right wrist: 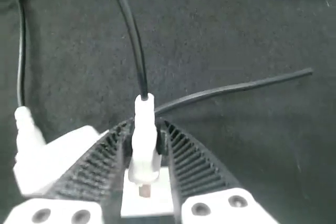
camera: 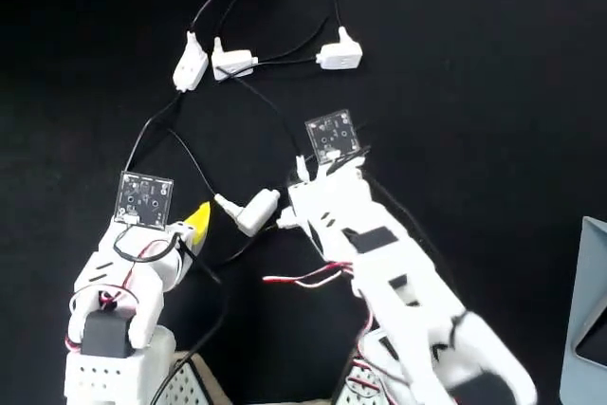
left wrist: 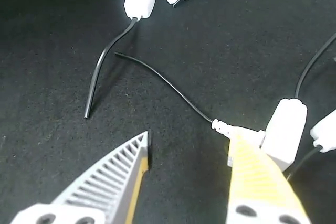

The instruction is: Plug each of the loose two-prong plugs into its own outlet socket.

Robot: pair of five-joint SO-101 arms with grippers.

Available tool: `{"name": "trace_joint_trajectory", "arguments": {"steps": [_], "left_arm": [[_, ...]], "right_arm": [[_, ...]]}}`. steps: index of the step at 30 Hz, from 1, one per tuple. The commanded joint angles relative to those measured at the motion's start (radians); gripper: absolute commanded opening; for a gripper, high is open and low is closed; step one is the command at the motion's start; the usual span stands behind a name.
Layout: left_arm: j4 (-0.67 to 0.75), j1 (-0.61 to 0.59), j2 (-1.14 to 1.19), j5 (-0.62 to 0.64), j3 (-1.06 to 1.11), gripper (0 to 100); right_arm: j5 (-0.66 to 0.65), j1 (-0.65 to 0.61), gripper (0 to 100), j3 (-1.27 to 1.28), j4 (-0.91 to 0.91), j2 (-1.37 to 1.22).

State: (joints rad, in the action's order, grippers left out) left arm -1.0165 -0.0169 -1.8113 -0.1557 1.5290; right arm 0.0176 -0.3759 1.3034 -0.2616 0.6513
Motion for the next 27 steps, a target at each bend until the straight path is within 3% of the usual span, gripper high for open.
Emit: {"name": "trace_joint_trajectory", "arguments": {"steps": [1, 5, 9, 17, 27], "left_arm": [[0.009, -0.004, -0.008, 0.0, -0.005, 25], [0.031, -0.004, -0.006, 0.0, 0.005, 25], [0.028, -0.004, -0.006, 0.0, 0.005, 25], [0.025, -0.004, -0.006, 0.0, 0.005, 25], [0.025, -0.005, -0.006, 0.0, 0.005, 25]], "right_arm": [[-0.014, -0.009, 1.1, -0.036, -0.258, 0.165], [-0.015, -0.009, 1.1, -0.035, -0.382, 0.272], [-0.011, -0.009, 1.1, -0.042, -0.39, 0.303], [-0.008, -0.009, 1.1, -0.016, -0.043, 0.251], [-0.014, -0.009, 1.1, -0.024, 0.23, -0.12]]}}
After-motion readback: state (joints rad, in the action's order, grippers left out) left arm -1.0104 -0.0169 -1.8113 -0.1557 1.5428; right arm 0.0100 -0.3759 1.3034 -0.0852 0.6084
